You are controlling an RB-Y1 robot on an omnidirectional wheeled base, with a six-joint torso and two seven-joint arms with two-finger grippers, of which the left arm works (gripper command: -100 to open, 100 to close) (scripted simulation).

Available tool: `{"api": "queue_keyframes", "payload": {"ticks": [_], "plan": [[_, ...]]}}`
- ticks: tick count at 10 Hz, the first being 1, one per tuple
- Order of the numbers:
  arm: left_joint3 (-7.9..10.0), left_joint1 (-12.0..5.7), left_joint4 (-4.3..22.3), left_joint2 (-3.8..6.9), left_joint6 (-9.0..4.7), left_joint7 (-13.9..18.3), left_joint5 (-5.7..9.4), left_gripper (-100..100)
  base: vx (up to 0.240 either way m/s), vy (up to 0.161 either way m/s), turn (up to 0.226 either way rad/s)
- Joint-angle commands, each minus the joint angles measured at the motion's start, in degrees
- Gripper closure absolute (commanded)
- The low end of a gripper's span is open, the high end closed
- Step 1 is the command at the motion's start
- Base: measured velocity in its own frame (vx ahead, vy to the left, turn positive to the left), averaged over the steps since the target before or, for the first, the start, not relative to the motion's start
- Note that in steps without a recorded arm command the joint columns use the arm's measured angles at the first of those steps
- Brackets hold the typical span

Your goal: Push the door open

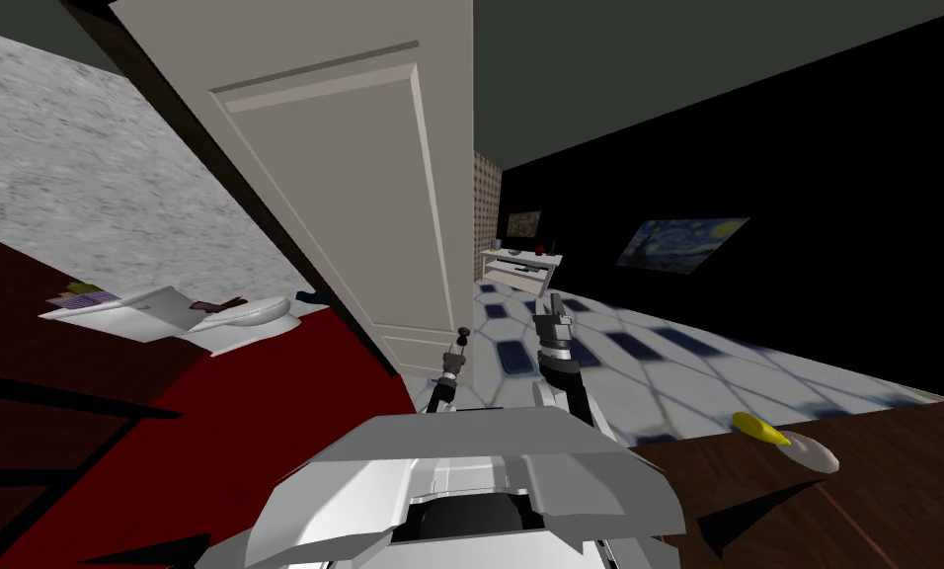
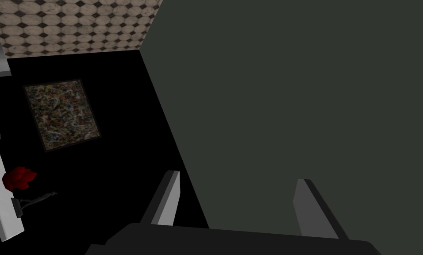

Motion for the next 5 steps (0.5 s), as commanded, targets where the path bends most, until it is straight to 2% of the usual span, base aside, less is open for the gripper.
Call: {"api": "queue_keyframes", "payload": {"ticks": [1, 5], "plan": [[0.00, 0.02, 0.0, 0.02, 0.03, 0.0, 0.00, 100, -0.030, 0.009, -0.002], [0.00, 0.02, 0.0, 0.02, 0.03, 0.0, 0.00, 100, -0.011, 0.004, 0.000]]}}
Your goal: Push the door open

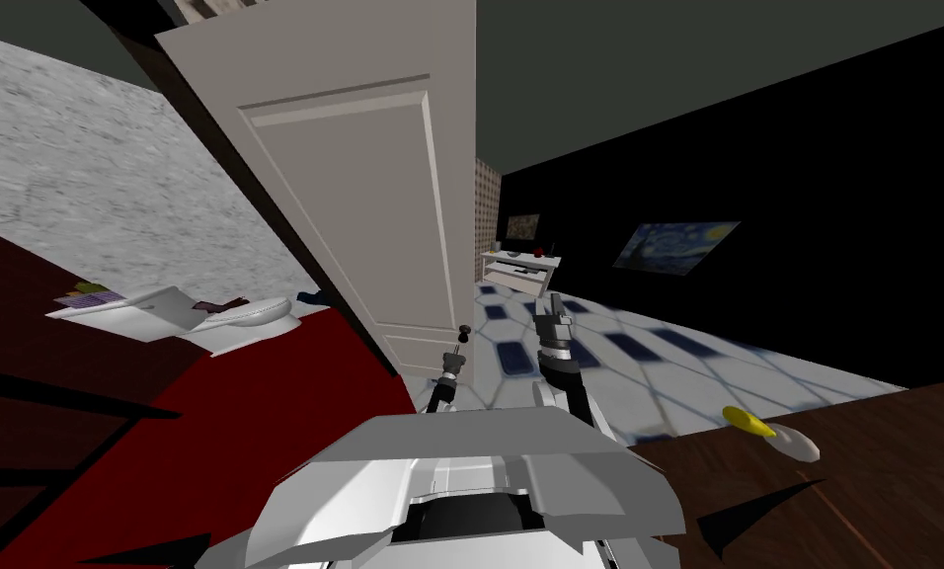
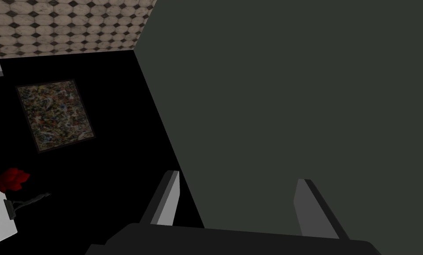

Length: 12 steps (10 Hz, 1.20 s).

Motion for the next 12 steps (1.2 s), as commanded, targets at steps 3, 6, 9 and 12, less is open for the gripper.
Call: {"api": "queue_keyframes", "payload": {"ticks": [3, 6, 9, 12], "plan": [[1.03, -0.19, -0.8, -0.01, 1.18, -0.9, 0.55, -100, -0.204, -0.018, 0.082], [1.32, -0.10, -1.2, -1.87, 1.60, -1.4, 0.70, -100, -0.170, 0.002, 0.027], [1.37, -0.16, -0.9, 0.55, 0.96, -1.0, 0.87, -100, 0.153, -0.028, -0.027], [1.42, -0.24, -0.6, 0.75, 0.25, -0.6, 1.04, -100, 0.237, -0.060, -0.027]]}}
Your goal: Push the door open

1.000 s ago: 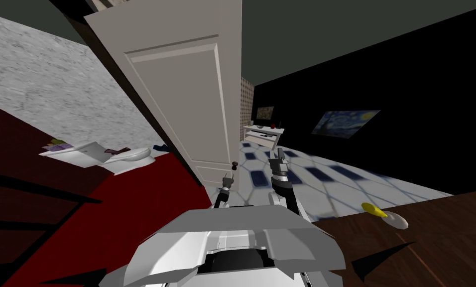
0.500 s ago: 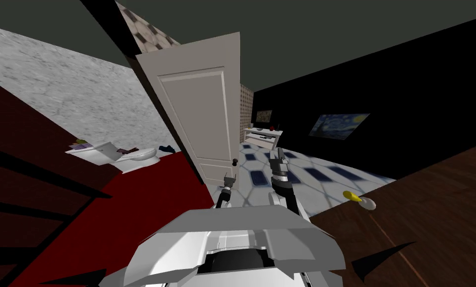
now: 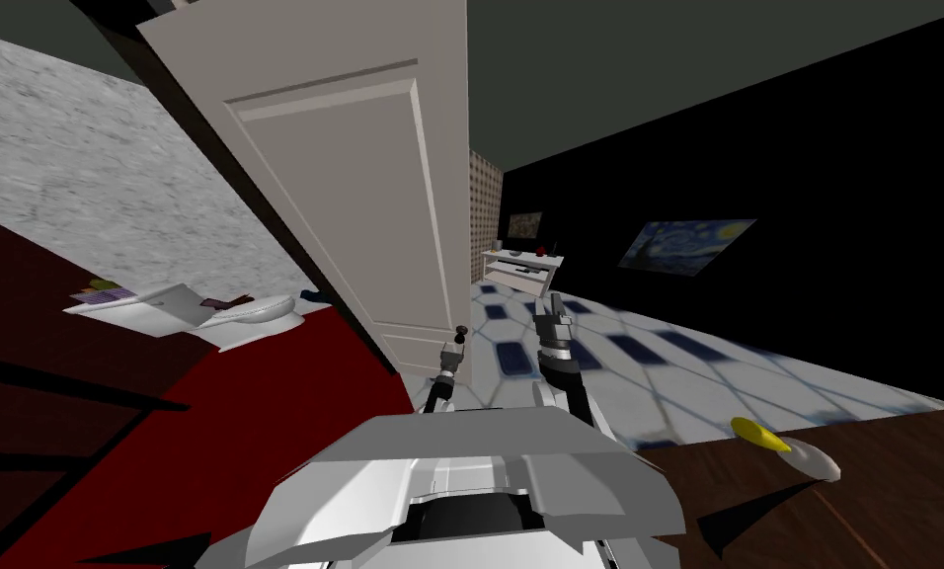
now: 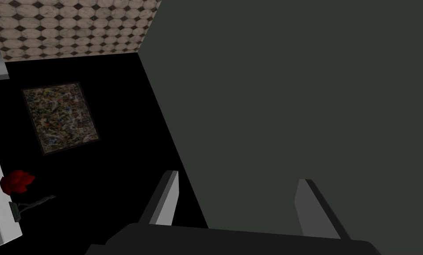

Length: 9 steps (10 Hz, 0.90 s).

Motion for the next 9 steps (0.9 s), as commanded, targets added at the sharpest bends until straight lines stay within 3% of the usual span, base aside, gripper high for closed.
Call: {"api": "queue_keyframes", "payload": {"ticks": [1, 2, 3, 4, 9], "plan": [[0.04, 0.04, 0.0, -0.36, -0.31, 0.1, 0.09, -100, 0.211, -0.050, -0.035], [0.06, 0.01, 0.1, -1.14, -0.56, 0.3, 0.16, -100, 0.194, -0.056, -0.026], [-0.04, -0.06, 0.5, -0.92, -0.60, 0.3, 0.07, -100, 0.089, -0.025, 0.000], [-0.04, -0.06, 0.5, -0.92, -0.60, 0.3, 0.07, 100, -0.015, -0.001, -0.016], [-0.04, -0.06, 0.5, -0.92, -0.60, 0.3, 0.07, 100, -0.017, 0.003, -0.001]]}}
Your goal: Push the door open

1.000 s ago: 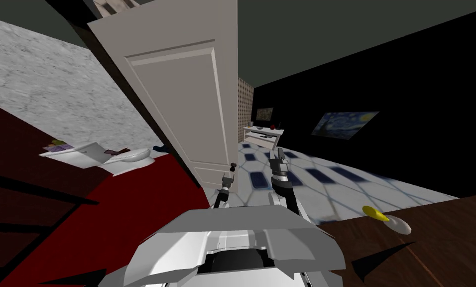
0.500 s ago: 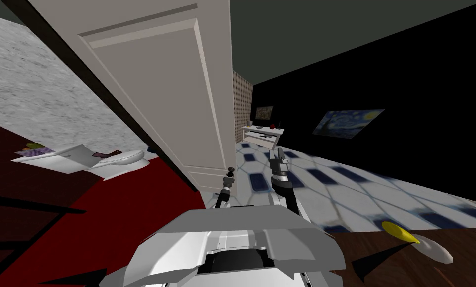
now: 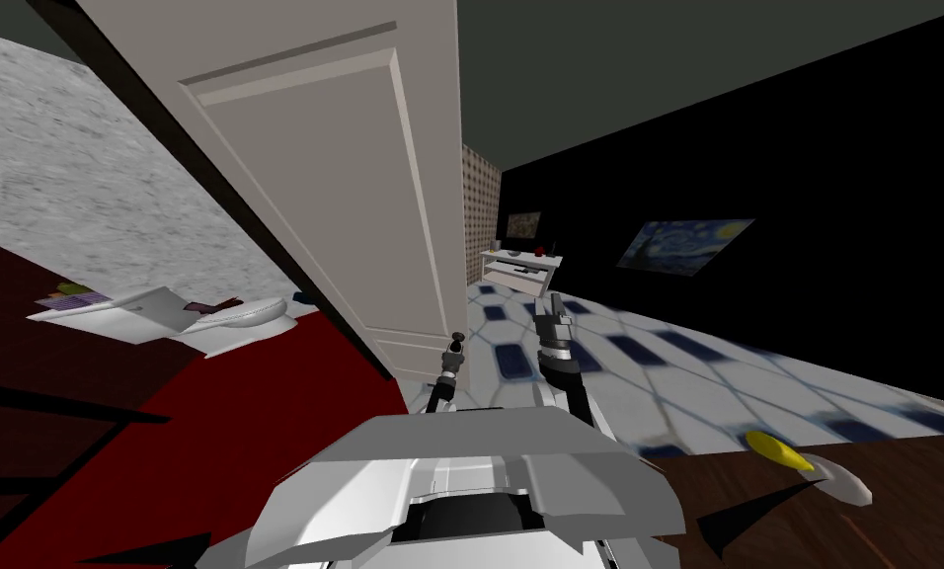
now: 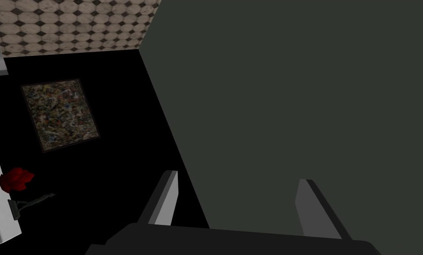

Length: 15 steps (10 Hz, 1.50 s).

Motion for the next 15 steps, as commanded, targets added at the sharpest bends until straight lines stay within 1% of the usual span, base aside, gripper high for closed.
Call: {"api": "queue_keyframes", "payload": {"ticks": [1, 2, 4, 5, 6, 7, 8, 9, 11, 12, 13, 15], "plan": [[1.01, -0.19, 0.1, 0.70, 0.00, -0.3, 0.50, 100, 0.070, -0.054, 0.030], [1.29, -0.24, 0.1, 0.82, 0.00, -0.4, 0.64, 100, 0.126, -0.085, 0.043], [2.61, -0.49, 0.2, 1.14, 0.01, -0.9, 1.30, 100, 0.170, -0.095, 0.047], [3.33, -0.63, 0.2, 1.14, 0.01, -1.1, 1.66, 100, 0.223, -0.147, 0.063], [3.33, -0.63, 0.2, 1.14, 0.01, -1.1, 1.66, 100, 0.148, -0.104, 0.041], [4.43, -0.83, 0.3, 0.92, 0.01, -1.5, 2.20, 100, 0.165, -0.083, 0.052], [4.43, -0.83, 0.3, 0.92, 0.01, -1.5, 2.20, 100, 0.129, -0.059, 0.037], [5.76, -1.09, 0.4, 0.26, 0.02, -1.9, 2.86, 100, 0.153, -0.097, 0.061], [6.89, -1.30, 0.5, -0.72, 0.02, -2.3, 3.43, 100, 0.188, -0.108, 0.090], [6.22, -1.10, 0.9, -0.55, 0.51, -2.1, 3.15, 100, 0.091, -0.042, 0.024], [7.29, -1.42, 1.1, 0.41, 0.04, -2.3, 3.82, 100, 0.113, -0.055, 0.031], [8.30, -1.57, 1.2, 1.10, -0.23, -2.6, 4.49, 100, 0.184, -0.120, 0.066]]}}
